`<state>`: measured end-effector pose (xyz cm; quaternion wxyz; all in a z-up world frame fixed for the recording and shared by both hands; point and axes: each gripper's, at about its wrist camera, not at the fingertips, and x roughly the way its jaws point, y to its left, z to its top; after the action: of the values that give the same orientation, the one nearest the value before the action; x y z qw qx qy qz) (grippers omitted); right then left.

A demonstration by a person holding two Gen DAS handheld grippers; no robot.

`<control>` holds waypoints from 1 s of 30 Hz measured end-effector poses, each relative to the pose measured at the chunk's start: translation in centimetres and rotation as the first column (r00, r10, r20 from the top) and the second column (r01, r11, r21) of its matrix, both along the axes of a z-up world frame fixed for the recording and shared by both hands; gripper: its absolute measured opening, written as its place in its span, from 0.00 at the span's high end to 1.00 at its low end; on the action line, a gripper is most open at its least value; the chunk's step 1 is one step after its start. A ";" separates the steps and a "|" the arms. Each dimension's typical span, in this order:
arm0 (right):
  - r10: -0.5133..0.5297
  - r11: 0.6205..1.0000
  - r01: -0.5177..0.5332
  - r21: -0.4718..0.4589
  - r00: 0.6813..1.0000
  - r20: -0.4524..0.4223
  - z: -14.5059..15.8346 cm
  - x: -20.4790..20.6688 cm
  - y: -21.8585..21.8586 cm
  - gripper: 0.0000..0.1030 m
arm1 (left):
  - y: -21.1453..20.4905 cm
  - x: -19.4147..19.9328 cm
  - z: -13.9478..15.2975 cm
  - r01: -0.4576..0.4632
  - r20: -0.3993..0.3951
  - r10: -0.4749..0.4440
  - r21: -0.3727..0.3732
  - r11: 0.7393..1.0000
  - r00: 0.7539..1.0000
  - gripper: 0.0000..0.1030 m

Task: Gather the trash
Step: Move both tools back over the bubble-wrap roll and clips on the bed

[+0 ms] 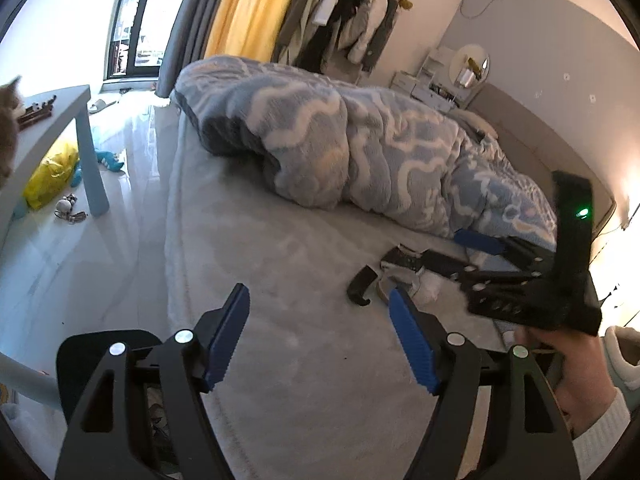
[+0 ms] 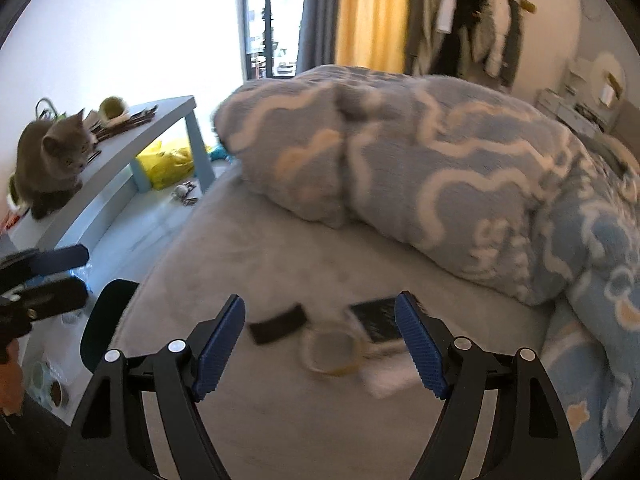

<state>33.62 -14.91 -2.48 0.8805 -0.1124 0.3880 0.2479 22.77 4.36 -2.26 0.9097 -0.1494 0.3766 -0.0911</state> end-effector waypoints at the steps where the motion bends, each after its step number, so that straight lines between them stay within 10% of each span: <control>1: -0.010 1.000 0.010 0.013 1.000 -0.009 -0.2 0.2 -0.9 0.24 | -0.6 0.5 -0.5 -0.005 -0.022 0.005 0.009 1.000 1.000 0.27; 9: -0.067 0.997 0.068 0.027 0.997 -0.025 -2.3 1.0 -5.6 0.12 | -4.7 3.3 -3.3 0.011 -0.070 -0.013 -0.030 0.999 0.997 0.31; 16: -0.058 0.998 0.059 0.038 0.998 -0.035 -3.5 1.3 -7.9 0.12 | -6.6 5.5 -5.9 -0.048 -0.131 0.038 -0.073 0.996 0.991 0.55; 30: 0.118 0.993 -0.119 -0.008 0.991 -0.068 -6.3 1.1 -6.9 0.06 | -6.7 8.0 -8.4 -0.105 -0.173 0.081 -0.132 0.986 0.982 0.79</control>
<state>34.77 -21.79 -8.81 0.8499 -0.1321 0.4117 0.3013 30.80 -2.34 -10.63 0.8653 -0.2378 0.4368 -0.0619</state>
